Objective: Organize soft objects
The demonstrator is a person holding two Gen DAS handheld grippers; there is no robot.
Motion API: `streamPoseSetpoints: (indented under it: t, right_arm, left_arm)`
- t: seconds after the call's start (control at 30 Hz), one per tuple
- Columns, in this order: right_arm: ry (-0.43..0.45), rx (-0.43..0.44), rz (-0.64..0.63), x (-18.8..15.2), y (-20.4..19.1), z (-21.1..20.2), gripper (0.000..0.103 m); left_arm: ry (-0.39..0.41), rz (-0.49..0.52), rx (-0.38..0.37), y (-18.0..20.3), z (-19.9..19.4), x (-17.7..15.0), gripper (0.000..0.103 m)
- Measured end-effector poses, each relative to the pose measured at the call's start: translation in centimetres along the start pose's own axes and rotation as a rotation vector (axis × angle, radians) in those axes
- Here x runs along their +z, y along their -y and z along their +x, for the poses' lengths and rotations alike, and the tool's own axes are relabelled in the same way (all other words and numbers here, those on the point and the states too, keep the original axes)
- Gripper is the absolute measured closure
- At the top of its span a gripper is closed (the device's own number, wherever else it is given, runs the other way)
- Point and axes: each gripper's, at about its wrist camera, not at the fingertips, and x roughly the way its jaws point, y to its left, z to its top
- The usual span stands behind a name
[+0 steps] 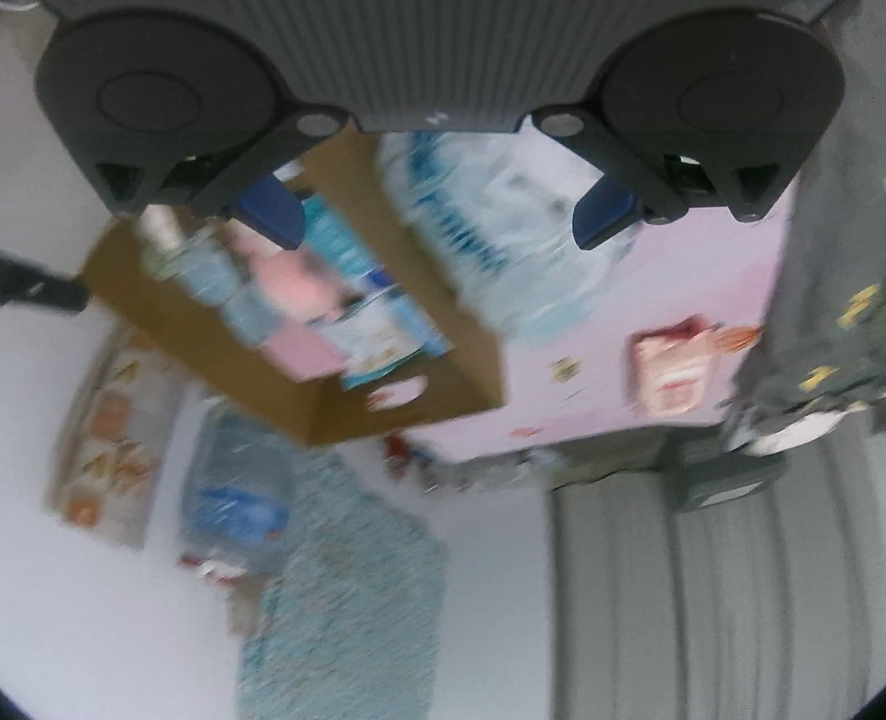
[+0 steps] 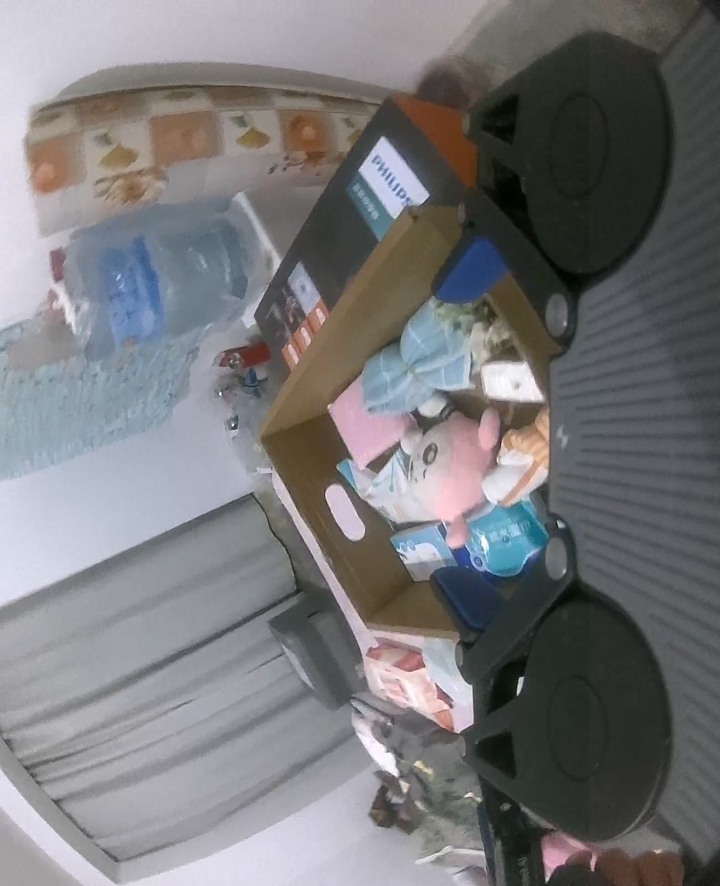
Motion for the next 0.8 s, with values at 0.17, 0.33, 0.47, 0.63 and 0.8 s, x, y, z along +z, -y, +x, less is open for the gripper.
streamPoseSetpoints:
  t: [0.17,0.33,0.47,0.63,0.8]
  right_arm:
    - [-0.052,-0.072,-0.074,-0.3,-3.3,-0.7,0.001]
    - [-0.089,-0.126,-0.118,-1.7,-5.5,-1.4,0.001]
    - [-0.190,-0.093,-0.137,-3.3,-6.9,-0.9,0.001]
    - [-0.266,-0.064,-0.187,-5.0,-8.8,-0.2,0.001]
    - [-0.298,-0.061,-0.198,-5.8,-9.7,0.4,0.001]
  left_arm:
    - [-0.053,0.026,0.076,-0.1,0.0,-2.0,0.000]
    - [-0.072,-0.025,0.072,-0.5,-0.5,-3.6,0.000]
    - [-0.144,-0.032,0.054,-0.4,0.3,-4.7,0.000]
    - [-0.182,-0.058,0.047,0.0,0.4,-5.5,0.000]
    - [-0.192,-0.037,0.054,0.8,0.1,-5.7,0.000]
